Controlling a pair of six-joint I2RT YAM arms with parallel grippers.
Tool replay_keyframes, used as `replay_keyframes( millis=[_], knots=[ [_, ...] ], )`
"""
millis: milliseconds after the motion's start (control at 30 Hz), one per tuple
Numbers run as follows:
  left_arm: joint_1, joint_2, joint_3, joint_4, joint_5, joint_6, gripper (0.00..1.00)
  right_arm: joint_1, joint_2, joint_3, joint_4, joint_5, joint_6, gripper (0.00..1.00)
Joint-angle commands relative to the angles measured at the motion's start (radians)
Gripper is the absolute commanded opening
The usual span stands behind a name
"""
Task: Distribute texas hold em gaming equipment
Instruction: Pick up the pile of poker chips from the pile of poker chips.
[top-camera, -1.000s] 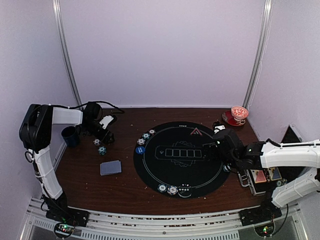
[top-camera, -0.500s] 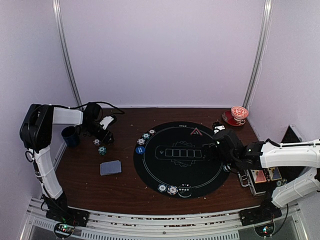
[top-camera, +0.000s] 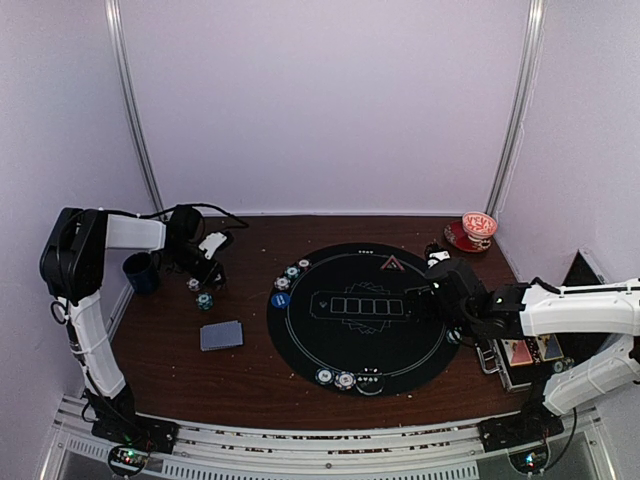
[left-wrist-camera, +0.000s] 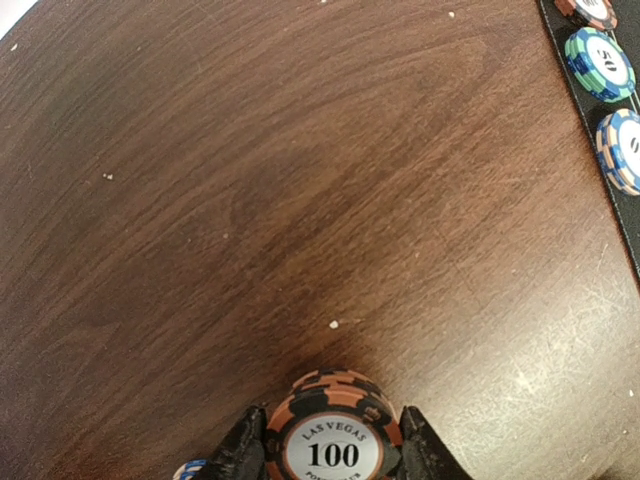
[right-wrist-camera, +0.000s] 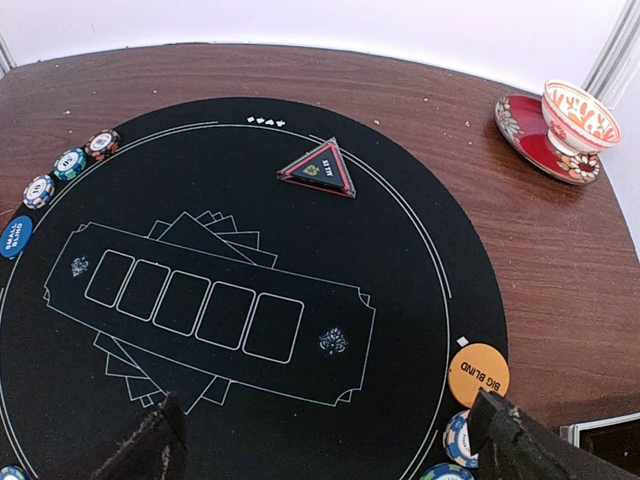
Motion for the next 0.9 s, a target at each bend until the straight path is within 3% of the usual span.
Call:
replay_keyframes(
  millis=[0, 400, 633, 867],
  knots=[
    [0.010, -0.021, 0.005, 0.040, 0.006, -0.008, 0.39, 0.007, 0.009, 0.018, -0.002, 0.025, -0.008, 1.00],
    [0.009, -0.132, -0.041, 0.046, 0.011, -0.003, 0.36, 0.008, 0.012, 0.019, -0.001, 0.025, -0.009, 1.00],
    [0.005, -0.211, -0.094, 0.032, 0.105, 0.044, 0.35, 0.008, 0.014, 0.018, 0.000, 0.028, -0.010, 1.00],
    [-0.096, -0.295, -0.190, 0.032, 0.161, 0.111, 0.35, 0.008, 0.018, 0.018, 0.001, 0.032, -0.010, 1.00]
  ],
)
